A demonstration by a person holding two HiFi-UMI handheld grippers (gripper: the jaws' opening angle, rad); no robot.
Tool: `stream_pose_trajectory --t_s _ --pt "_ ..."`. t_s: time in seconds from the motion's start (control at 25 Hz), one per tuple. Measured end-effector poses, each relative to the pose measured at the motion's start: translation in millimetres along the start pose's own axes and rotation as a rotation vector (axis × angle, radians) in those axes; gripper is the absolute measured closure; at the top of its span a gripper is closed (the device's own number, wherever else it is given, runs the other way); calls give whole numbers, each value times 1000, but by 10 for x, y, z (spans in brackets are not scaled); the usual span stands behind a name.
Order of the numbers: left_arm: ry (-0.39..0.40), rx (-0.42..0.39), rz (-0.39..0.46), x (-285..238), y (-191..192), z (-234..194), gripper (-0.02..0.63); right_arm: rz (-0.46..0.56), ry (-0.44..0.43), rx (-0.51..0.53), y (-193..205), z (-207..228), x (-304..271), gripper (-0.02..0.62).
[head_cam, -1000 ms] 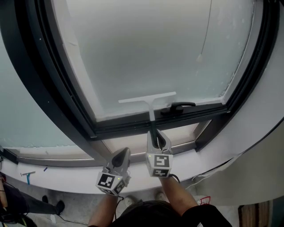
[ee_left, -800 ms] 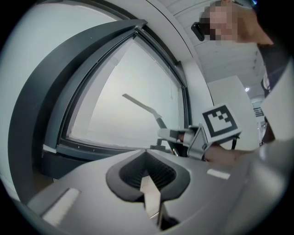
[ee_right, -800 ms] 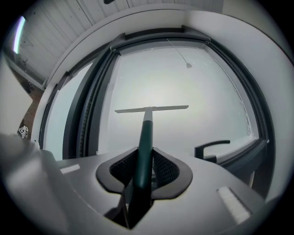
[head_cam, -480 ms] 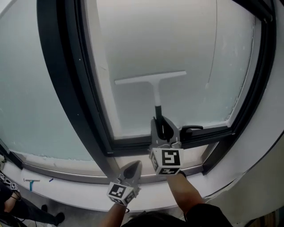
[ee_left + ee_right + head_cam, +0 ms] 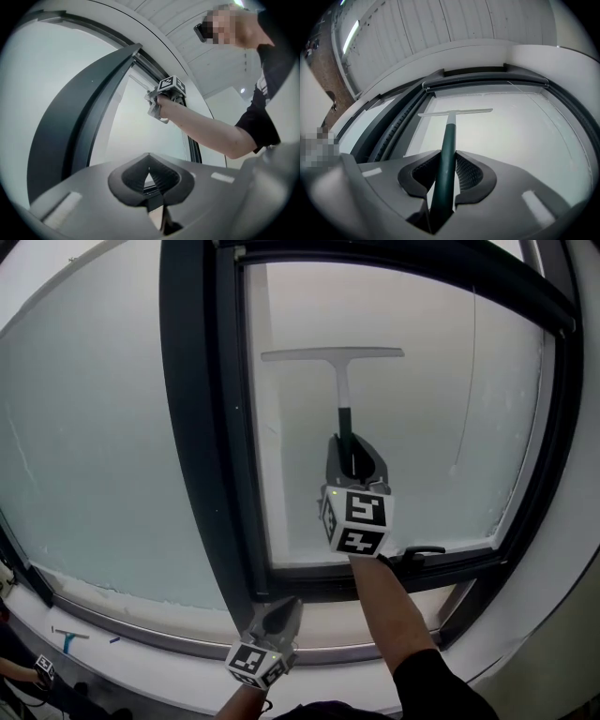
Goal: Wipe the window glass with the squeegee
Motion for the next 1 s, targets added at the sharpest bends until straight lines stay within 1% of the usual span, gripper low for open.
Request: stream_pose_trajectory --t_s 0.24,0.36,0.48,0.68,0.88,1.0 --pt "-3 1 1 125 -145 -212 607 -31 46 17 28 -126 -165 500" --pt "19 -3 -13 178 -161 -255 608 -36 75 45 30 -162 -181 500" --pt "36 1 -29 239 -170 -300 607 -54 91 50 81 -200 -177 500" --pt "59 19 -63 339 -151 -355 608 -84 119 44 229 -253 -93 500" --pt "69 42 -91 426 -94 -411 607 -129 118 18 396 -318 -5 500" --pt "74 61 -106 484 -5 -428 608 -145 123 22 471 -336 66 500"
Point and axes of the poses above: the fingertips, and each gripper's own axes: x backward along the fingers, z to its right, y out of its underside, the point moved 2 cm from there along x, backward along the fingers, and after that the axes turned 11 degrees about x, right-handed, at the moved point
